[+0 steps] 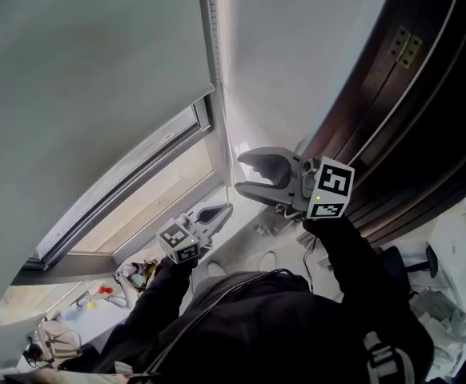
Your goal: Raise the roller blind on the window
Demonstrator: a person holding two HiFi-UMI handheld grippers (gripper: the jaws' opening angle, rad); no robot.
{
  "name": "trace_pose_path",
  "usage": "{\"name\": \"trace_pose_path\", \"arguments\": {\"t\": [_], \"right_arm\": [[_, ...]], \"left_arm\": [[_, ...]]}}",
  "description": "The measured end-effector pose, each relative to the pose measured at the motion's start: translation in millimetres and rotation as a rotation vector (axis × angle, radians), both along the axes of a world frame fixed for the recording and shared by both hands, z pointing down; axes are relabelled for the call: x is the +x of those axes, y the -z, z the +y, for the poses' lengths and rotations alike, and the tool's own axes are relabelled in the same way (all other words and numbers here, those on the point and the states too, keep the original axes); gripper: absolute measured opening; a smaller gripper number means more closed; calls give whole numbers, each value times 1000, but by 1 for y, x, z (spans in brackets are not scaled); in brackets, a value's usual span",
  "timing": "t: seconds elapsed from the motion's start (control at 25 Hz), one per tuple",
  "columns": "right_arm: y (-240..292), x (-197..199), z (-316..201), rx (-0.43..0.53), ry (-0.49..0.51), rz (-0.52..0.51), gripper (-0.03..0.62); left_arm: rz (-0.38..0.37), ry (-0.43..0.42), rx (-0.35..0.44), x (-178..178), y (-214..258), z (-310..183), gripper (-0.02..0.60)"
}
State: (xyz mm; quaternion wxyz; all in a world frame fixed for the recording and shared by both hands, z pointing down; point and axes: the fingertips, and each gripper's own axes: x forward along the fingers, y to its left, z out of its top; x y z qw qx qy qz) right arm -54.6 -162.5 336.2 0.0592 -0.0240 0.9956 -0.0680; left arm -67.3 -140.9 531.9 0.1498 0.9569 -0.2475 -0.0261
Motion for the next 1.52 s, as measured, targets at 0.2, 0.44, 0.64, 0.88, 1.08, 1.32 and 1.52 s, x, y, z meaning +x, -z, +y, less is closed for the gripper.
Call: {"name": "trace_pose_path", "arguments": {"t": [0.2, 0.44, 0.64, 0.88, 1.08, 1.32, 1.52], "right_arm": [[31, -18, 11, 39, 65, 16, 165], [41, -23, 11, 47, 67, 19, 14], [42, -23, 15, 58, 96, 22, 9], [40, -22, 16, 99, 74, 6, 9], [36, -22, 15, 111, 51, -6, 9], [-12, -35, 17, 84, 57, 55, 8], [-88, -45, 25, 52, 107, 176, 8]], "left_arm": [[43, -38, -16, 14, -21, 20, 6], [70, -45, 26, 10, -18, 28, 6], [35, -24, 82, 3, -17, 33, 8], [-20, 56, 148, -22, 0, 33, 108], [14, 148, 207, -56, 61, 15, 117], [32, 86, 348, -48, 153, 4, 137], [59, 9, 394, -28, 207, -2, 152]]}}
